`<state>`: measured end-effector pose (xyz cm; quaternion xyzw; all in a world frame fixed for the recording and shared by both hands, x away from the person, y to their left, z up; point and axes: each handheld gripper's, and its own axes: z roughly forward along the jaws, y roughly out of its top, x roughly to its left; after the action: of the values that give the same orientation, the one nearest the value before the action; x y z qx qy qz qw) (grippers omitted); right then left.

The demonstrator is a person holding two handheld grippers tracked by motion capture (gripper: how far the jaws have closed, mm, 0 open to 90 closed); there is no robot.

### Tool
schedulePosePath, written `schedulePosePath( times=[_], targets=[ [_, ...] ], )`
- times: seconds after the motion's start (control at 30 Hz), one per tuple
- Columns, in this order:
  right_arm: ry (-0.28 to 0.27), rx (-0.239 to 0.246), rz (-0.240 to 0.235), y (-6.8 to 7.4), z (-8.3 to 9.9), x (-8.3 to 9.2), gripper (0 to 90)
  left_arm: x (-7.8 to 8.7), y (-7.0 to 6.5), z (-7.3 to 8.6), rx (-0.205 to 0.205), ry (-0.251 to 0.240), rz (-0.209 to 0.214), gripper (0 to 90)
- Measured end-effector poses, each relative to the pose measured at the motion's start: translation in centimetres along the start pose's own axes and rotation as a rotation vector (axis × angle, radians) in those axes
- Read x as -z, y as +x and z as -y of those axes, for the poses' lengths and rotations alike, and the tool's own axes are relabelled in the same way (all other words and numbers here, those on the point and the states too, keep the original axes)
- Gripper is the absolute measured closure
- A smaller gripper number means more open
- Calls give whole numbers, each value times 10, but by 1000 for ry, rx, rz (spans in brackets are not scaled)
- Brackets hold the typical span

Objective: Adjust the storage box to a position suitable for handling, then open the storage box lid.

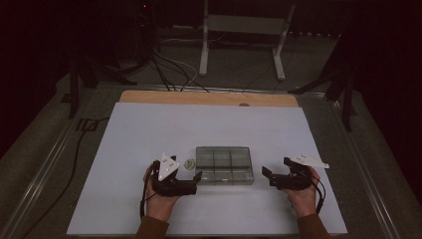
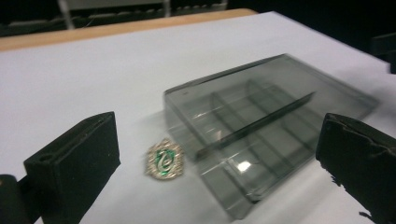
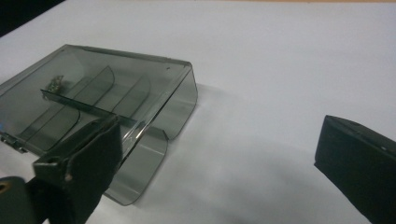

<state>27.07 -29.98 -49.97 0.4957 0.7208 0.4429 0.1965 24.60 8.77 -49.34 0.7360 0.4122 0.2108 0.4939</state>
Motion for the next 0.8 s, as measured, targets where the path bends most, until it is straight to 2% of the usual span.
schedulePosePath(
  times=[0.07, 0.17, 0.2, 0.23, 0.27, 0.37, 0.43, 0.53, 0.57, 0.67, 0.73, 0.77, 0.8],
  targets=[
    [-16, 2, -4, -2, 1, 3, 3, 2, -5, -1, -34, 1, 14, 12],
    [-28, 4, -5, -3, 2, 5, 0, 3, -9, -1, -51, 3, 35, 13],
    [-34, 5, -5, -3, 3, 6, 0, 4, -11, -1, -47, -2, 53, 13],
    [-34, 5, -5, -3, 3, 6, 0, 4, -11, -1, -47, -2, 53, 13],
    [-48, 11, 1, -5, 5, 8, 0, 6, -12, -1, -34, -2, 84, 14],
    [-67, 22, 13, -7, 6, 8, 0, 7, -14, -2, -21, 4, 121, 22],
    [-71, 19, 15, -8, 6, 8, 0, 8, -16, -2, -36, 23, 136, 27],
    [-76, 11, 16, -9, 6, 9, 0, 9, -18, -1, -23, 28, 144, 63],
    [-79, 12, 16, -9, 6, 9, 0, 10, -20, 0, -27, 44, 151, 101],
    [-82, 12, 18, -9, 6, 9, 0, 10, -22, 3, -35, 49, 149, 233],
    [-81, 11, 18, -9, 6, 9, 0, 10, -22, 4, -38, 58, 156, 375],
    [-80, 12, 17, -9, 7, 9, 0, 9, -22, 5, -33, 69, 165, 375],
    [-78, 14, 15, -9, 7, 8, 0, 9, -21, 6, -26, 73, 185, 450]
  ],
)
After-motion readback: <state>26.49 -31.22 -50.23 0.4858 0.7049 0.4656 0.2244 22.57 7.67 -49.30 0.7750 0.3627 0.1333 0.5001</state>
